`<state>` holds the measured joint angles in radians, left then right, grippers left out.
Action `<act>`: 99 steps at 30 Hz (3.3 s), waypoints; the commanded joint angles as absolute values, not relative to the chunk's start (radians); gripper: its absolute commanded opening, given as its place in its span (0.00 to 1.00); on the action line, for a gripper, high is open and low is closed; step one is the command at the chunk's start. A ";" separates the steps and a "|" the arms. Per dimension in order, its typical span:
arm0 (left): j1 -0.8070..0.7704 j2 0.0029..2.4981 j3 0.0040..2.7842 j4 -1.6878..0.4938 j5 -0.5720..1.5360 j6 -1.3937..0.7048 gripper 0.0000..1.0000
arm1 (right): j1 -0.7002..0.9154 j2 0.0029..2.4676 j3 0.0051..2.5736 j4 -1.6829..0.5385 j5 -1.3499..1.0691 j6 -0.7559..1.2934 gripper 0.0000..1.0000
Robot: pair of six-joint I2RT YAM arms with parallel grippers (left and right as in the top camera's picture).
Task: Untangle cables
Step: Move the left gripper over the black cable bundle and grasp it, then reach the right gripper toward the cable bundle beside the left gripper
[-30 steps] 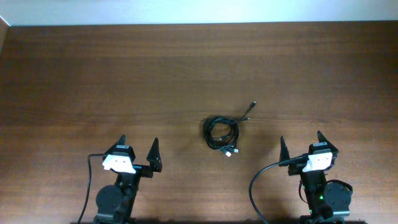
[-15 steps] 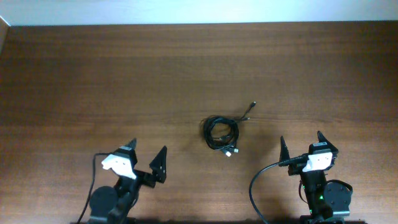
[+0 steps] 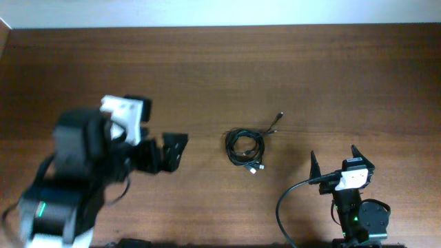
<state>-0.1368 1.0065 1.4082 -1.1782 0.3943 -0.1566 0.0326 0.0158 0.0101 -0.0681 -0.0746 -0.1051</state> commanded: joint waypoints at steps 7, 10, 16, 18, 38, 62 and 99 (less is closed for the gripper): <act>-0.196 1.466 1.405 -1.259 0.483 -0.167 0.00 | 0.038 0.008 0.006 -0.074 -0.067 -0.101 0.98; -0.242 1.611 1.405 -1.242 0.483 -0.241 0.12 | 0.038 0.008 0.006 -0.074 -0.067 -0.101 0.98; -0.326 1.855 1.405 -1.154 0.482 -0.391 0.31 | 0.038 0.008 0.006 -0.074 -0.067 -0.101 0.98; -0.353 1.906 1.405 -1.090 0.480 -0.437 0.49 | 0.038 0.008 0.006 -0.074 -0.067 -0.101 0.98; -0.561 2.080 1.405 -0.910 0.190 -0.706 0.13 | 0.038 0.008 0.006 -0.074 -0.067 -0.101 0.98; -0.474 2.080 1.433 -0.944 -0.109 -0.125 0.02 | 0.038 0.008 0.006 -0.074 -0.067 -0.101 0.98; -0.468 2.080 1.433 -0.864 0.091 -0.018 0.01 | 0.279 1.670 0.969 -0.598 -0.616 0.569 0.63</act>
<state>-0.4683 2.0575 1.4204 -0.8661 0.0788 -0.0116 0.2440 1.5902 0.9585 -0.6708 -0.6254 0.4793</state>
